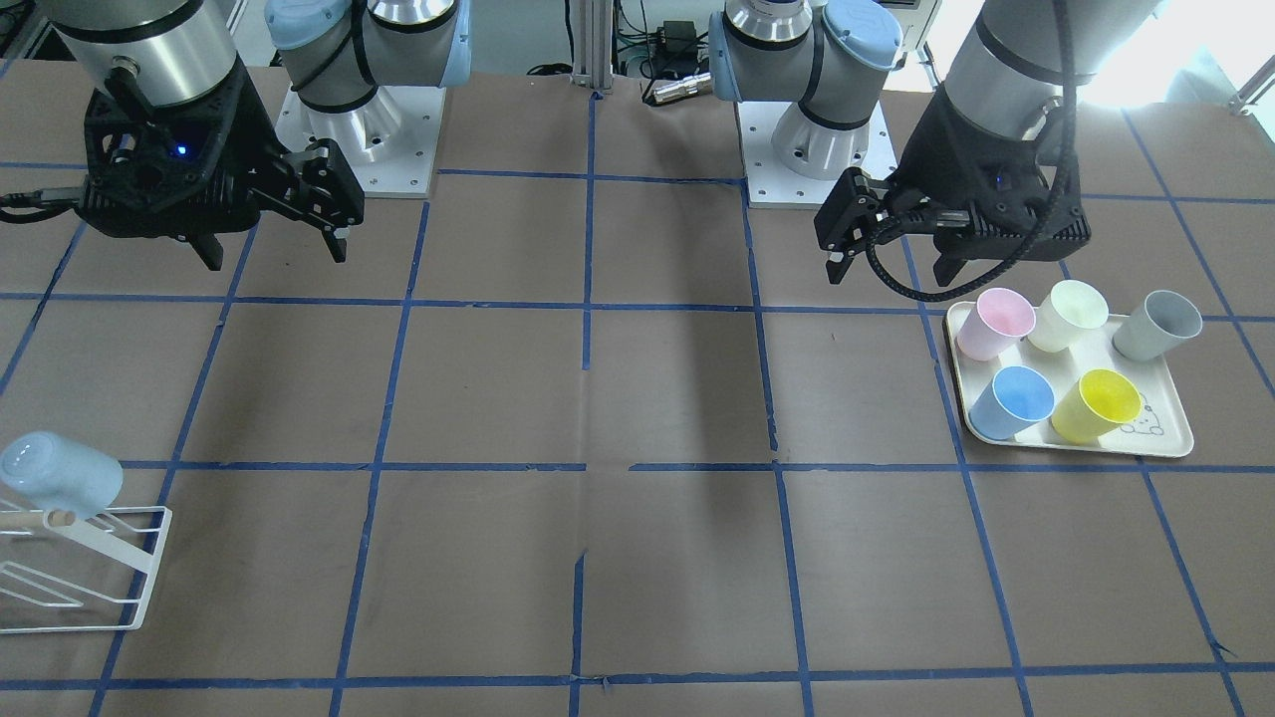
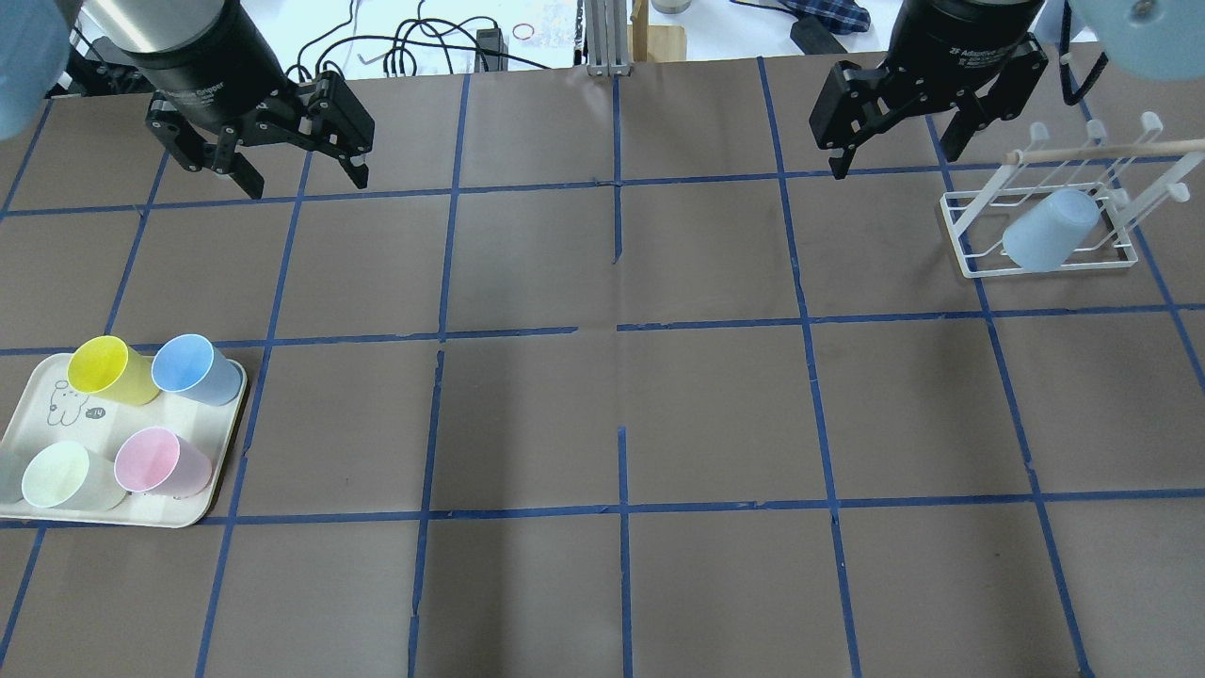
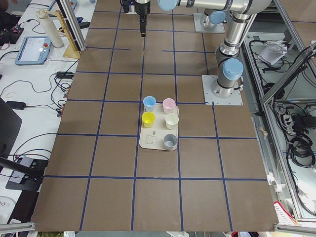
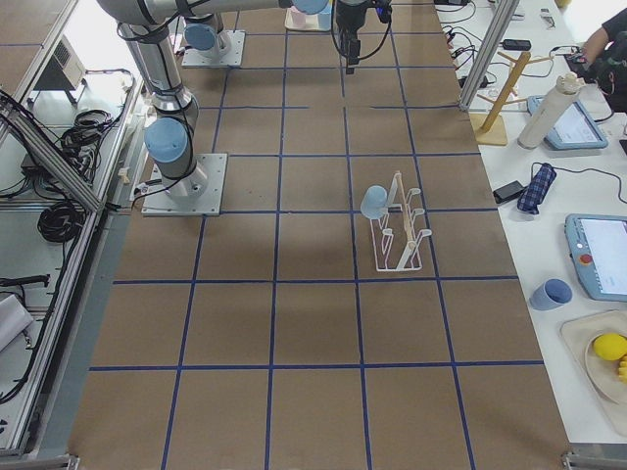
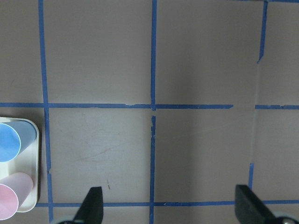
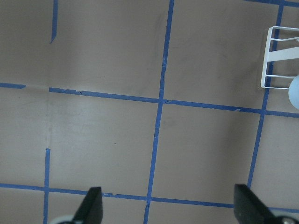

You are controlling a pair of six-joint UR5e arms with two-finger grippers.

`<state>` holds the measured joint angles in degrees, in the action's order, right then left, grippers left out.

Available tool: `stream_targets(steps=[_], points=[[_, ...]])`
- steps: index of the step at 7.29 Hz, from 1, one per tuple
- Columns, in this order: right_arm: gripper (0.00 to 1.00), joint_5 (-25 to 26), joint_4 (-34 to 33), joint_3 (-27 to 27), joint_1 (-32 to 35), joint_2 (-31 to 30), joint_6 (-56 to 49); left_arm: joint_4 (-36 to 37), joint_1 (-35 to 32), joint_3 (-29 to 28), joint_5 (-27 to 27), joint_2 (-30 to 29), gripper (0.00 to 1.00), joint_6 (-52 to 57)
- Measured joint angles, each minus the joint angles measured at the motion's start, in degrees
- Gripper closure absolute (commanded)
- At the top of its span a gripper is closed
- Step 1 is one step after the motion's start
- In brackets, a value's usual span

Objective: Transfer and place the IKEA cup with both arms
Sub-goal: 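Move the right gripper over the light blue cup on the wire rack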

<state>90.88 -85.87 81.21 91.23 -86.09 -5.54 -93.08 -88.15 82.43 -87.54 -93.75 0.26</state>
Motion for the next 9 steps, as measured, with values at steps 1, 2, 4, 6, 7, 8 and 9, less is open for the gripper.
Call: stream_targets(steps=[1, 2, 4, 6, 7, 8, 9], points=[[0.00, 0.0, 0.0, 0.0, 0.0, 0.0, 0.0, 0.0, 0.0, 0.0, 0.0, 0.0, 0.00, 0.0], [0.00, 0.0, 0.0, 0.0, 0.0, 0.0, 0.0, 0.0, 0.0, 0.0, 0.1, -0.1, 0.00, 0.0], [0.00, 0.1, 0.0, 0.0, -0.1, 0.0, -0.1, 0.0, 0.0, 0.0, 0.1, 0.0, 0.00, 0.0], [0.00, 0.1, -0.1, -0.2, -0.5, 0.2, -0.9, 0.0, -0.1, 0.0, 0.2, 0.1, 0.00, 0.0], [0.00, 0.1, -0.4, -0.3, -1.7, 0.3, -2.4, 0.1, -0.1, 0.0, 0.2, 0.1, 0.00, 0.0], [0.00, -0.2, -1.3, -0.5, -4.4, 0.5, -5.5, 0.1, -0.1, 0.0, 0.2, 0.0, 0.00, 0.0], [0.00, -0.5, -2.5, -0.6, -8.2, 0.7, -9.4, 0.1, -0.1, 0.0, 0.3, 0.0, 0.00, 0.0]])
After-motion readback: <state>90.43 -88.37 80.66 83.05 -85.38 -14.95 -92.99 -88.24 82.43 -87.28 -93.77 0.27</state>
